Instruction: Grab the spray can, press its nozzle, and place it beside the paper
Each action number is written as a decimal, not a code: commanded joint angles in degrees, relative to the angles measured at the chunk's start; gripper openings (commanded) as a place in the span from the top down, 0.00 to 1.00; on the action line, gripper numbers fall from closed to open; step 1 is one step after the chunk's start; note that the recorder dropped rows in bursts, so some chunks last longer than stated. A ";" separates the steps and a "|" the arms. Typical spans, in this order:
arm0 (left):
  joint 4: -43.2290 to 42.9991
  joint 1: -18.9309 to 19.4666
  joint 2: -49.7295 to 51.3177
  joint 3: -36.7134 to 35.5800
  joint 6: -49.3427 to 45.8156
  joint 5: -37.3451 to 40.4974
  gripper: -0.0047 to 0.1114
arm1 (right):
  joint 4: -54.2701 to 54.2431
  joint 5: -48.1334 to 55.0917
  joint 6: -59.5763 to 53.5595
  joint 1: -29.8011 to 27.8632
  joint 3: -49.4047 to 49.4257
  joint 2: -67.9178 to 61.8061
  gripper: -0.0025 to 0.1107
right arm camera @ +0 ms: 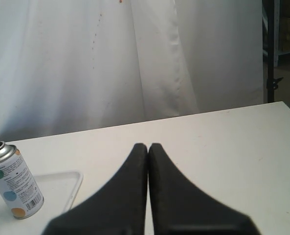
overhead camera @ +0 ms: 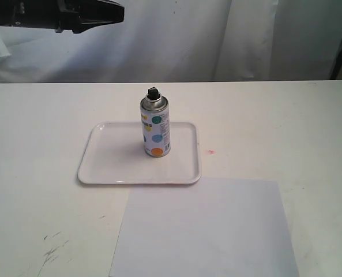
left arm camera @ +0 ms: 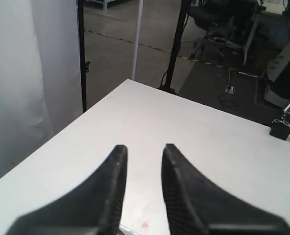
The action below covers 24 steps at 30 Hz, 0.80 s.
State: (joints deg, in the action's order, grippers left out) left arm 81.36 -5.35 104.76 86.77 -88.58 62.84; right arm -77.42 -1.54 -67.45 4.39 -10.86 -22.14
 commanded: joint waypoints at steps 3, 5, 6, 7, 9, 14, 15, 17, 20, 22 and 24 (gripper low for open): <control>-8.52 0.10 -4.27 -0.21 10.00 1.64 0.75 | 0.05 -0.15 0.16 -0.40 0.34 0.38 0.98; -10.03 0.10 -5.01 -0.21 13.62 1.64 0.75 | 0.05 -0.15 0.16 -0.40 0.34 0.38 0.98; -10.62 0.10 -5.28 -0.41 14.68 1.64 0.75 | 0.05 -0.15 0.16 -0.40 0.34 0.38 0.98; -10.96 0.10 -5.80 -1.05 15.39 1.64 0.75 | 0.05 -0.15 0.16 -0.40 0.34 0.38 0.98; -12.65 0.10 -7.85 -5.32 15.29 -3.85 0.86 | 0.05 -0.15 0.16 -0.40 0.34 0.38 0.98; -13.18 0.10 -8.75 -8.96 15.13 -7.50 0.96 | 0.05 -0.15 0.16 -0.40 0.34 0.38 0.98; -13.18 0.10 -8.81 -9.96 16.33 -7.82 0.96 | 0.05 -0.15 0.16 -0.40 0.34 0.38 0.98; -13.18 0.10 -9.66 -11.97 17.08 -10.62 0.96 | 0.05 -0.15 0.16 -0.40 0.34 0.38 0.98; -12.24 0.10 -14.55 -20.22 18.72 -21.89 0.96 | 0.05 -0.15 0.16 -0.40 0.34 0.38 0.98; -11.25 0.10 -18.16 -24.85 18.97 -26.22 0.96 | 0.05 -0.15 0.16 -0.40 0.34 0.38 0.98; -11.25 0.10 -23.52 -31.13 20.70 -30.54 0.96 | 0.05 -0.15 0.16 -0.40 0.34 0.38 0.98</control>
State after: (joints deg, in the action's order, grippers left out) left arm 68.81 -5.35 86.06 60.89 -69.78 36.61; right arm -77.42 -1.54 -67.45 4.39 -10.86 -22.14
